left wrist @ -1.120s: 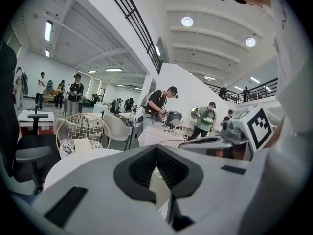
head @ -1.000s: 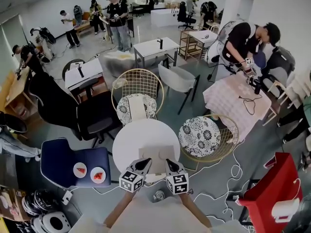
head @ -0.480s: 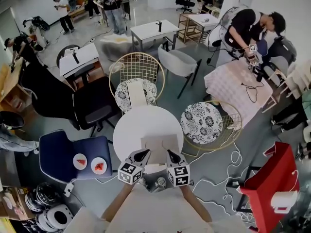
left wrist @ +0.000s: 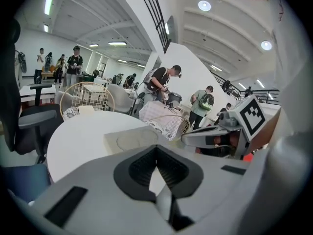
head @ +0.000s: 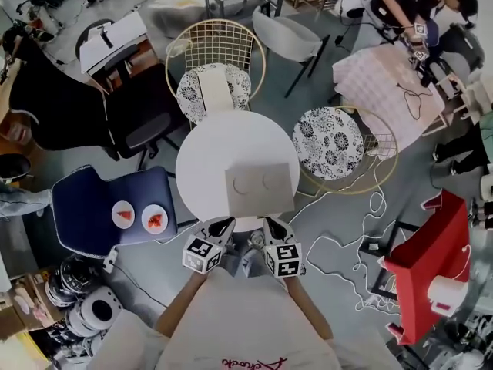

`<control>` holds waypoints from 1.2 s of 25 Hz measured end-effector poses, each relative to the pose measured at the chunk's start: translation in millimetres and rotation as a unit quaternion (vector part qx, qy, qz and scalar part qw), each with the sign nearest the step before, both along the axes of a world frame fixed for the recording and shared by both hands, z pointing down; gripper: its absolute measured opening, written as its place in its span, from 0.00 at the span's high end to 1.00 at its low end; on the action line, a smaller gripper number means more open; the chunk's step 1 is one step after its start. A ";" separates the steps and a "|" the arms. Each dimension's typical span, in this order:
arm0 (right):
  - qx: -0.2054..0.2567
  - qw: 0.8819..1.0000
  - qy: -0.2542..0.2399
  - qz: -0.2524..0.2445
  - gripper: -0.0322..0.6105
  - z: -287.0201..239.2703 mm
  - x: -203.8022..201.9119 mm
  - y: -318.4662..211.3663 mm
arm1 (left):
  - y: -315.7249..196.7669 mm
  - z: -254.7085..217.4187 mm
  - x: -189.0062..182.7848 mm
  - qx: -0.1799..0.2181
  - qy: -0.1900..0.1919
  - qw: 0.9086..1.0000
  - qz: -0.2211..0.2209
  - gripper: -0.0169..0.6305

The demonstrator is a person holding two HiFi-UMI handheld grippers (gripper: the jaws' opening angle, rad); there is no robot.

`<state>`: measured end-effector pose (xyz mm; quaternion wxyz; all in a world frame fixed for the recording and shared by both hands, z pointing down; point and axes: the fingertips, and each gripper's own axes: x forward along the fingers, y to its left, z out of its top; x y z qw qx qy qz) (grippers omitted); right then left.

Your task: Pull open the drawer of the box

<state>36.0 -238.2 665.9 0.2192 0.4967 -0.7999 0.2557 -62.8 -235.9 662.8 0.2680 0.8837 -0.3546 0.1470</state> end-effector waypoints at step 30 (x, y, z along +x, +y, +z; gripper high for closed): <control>-0.143 0.990 -0.004 0.011 0.92 95.0 17.6 77.9 | -39.2 96.3 14.4 -0.037 -0.059 0.997 0.015 0.96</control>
